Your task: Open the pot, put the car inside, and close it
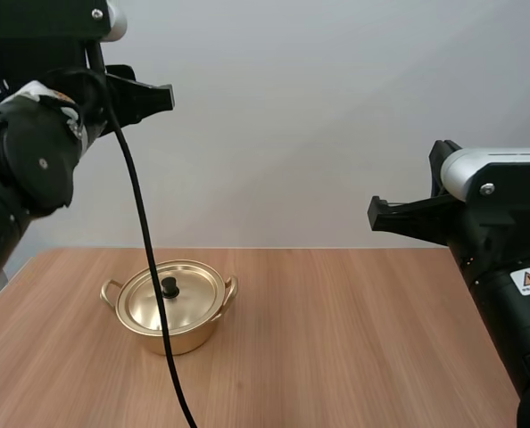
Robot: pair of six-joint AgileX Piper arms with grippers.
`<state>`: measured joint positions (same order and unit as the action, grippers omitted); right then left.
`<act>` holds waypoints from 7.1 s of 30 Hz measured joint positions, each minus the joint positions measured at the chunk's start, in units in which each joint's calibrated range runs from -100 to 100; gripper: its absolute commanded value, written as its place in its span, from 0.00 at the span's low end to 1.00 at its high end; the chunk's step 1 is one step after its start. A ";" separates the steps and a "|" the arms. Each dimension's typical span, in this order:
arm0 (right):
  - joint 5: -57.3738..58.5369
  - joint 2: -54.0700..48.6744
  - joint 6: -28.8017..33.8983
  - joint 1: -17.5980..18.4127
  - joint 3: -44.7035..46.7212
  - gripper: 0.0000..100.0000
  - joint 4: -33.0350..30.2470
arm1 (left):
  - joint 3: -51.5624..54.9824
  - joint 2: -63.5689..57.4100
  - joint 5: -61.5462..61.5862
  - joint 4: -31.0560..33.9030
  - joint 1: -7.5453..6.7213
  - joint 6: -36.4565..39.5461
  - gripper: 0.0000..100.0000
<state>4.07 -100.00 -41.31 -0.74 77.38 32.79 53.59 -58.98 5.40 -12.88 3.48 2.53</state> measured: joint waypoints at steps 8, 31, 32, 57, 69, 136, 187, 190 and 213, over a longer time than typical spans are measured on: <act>0.00 0.00 0.00 0.00 0.00 0.00 0.00 | 16.41 -11.08 -17.07 0.00 -1.00 0.00 0.69; -0.78 0.00 0.00 0.00 0.00 0.00 0.00 | 46.41 -41.02 -3.71 2.73 -3.82 -1.58 0.59; -0.78 0.00 0.00 0.00 0.00 0.00 0.00 | 46.41 -41.02 -1.03 2.73 -3.82 -1.02 0.59; -0.78 0.00 0.00 0.00 0.00 0.00 0.00 | 46.41 -41.02 26.41 9.16 -3.82 7.53 0.59; -0.78 0.00 0.00 0.00 0.00 0.00 0.00 | 46.41 -41.02 24.59 9.24 -3.82 10.51 0.50; 0.04 0.00 0.00 0.00 18.98 0.00 -22.45 | 46.41 -41.02 24.03 9.38 -3.82 9.10 0.00; 27.03 0.00 32.22 0.00 22.62 0.00 -31.92 | 46.41 -41.02 24.03 9.38 -3.82 9.18 0.00; 27.03 0.00 28.91 0.00 22.62 0.00 -31.92 | 46.41 -41.02 24.03 9.38 -3.82 9.18 0.00; 27.37 0.00 27.91 0.00 22.62 0.00 -30.63 | 46.41 -41.02 24.03 9.38 -3.82 9.18 0.00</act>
<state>31.44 -100.00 -13.40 -0.74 100.00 2.16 100.00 -100.00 29.43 -3.50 -0.34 11.71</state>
